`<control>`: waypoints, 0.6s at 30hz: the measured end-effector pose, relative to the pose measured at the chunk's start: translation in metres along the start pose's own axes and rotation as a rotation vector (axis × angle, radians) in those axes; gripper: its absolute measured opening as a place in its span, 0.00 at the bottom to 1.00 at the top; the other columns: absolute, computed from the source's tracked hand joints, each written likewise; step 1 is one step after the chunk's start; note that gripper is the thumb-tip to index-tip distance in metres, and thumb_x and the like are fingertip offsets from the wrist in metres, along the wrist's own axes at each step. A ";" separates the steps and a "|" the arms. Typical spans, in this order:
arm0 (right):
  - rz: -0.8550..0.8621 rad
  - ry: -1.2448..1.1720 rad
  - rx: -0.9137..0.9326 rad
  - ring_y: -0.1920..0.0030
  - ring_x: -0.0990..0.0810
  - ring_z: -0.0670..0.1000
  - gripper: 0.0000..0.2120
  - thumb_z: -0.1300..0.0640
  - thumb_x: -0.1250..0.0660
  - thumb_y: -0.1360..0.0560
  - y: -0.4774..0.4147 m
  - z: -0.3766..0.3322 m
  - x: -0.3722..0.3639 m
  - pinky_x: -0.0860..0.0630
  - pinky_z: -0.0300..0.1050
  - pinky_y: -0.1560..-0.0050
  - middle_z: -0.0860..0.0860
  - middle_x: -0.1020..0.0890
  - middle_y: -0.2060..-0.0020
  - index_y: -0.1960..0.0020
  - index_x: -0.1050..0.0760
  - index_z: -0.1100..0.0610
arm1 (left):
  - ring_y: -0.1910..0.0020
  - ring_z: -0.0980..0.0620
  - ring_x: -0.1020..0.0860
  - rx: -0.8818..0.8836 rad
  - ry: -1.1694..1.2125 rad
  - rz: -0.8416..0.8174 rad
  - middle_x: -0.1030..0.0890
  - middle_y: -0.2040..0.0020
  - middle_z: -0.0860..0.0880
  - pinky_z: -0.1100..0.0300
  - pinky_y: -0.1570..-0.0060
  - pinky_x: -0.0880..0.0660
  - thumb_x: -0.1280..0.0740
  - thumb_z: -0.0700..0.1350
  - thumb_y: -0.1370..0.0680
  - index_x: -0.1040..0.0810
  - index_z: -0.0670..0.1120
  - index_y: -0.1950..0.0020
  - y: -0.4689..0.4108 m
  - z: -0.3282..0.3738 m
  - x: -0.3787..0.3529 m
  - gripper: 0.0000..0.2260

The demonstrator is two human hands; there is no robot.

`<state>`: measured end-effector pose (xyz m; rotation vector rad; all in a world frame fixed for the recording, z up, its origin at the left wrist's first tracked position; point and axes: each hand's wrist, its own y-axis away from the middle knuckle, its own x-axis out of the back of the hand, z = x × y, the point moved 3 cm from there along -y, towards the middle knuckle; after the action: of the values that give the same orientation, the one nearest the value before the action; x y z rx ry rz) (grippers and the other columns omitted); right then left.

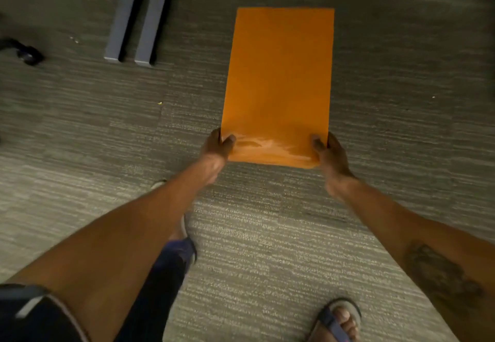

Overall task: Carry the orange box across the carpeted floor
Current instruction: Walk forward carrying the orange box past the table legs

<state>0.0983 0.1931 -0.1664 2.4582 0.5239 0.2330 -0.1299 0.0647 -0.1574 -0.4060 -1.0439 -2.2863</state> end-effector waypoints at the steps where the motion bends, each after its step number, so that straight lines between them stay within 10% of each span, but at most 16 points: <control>1: 0.008 -0.003 0.010 0.43 0.25 0.46 0.17 0.51 0.39 0.18 -0.005 -0.001 -0.009 0.31 0.45 0.41 0.43 0.23 0.41 0.29 0.29 0.48 | 0.35 0.42 0.25 -0.007 0.015 -0.015 0.25 0.31 0.44 0.53 0.44 0.29 0.40 0.48 0.18 0.31 0.44 0.26 -0.009 -0.002 0.006 0.20; 18: 0.152 -0.017 0.014 0.45 0.24 0.46 0.16 0.50 0.38 0.18 -0.106 -0.025 -0.136 0.31 0.41 0.49 0.44 0.22 0.44 0.32 0.26 0.48 | 0.48 0.47 0.24 -0.118 -0.046 0.067 0.21 0.40 0.45 0.56 0.54 0.32 0.41 0.51 0.17 0.27 0.45 0.31 -0.152 -0.019 0.081 0.17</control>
<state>-0.0656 0.2273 -0.2161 2.5143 0.3322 0.2709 -0.2891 0.0982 -0.2184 -0.5361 -0.9061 -2.2946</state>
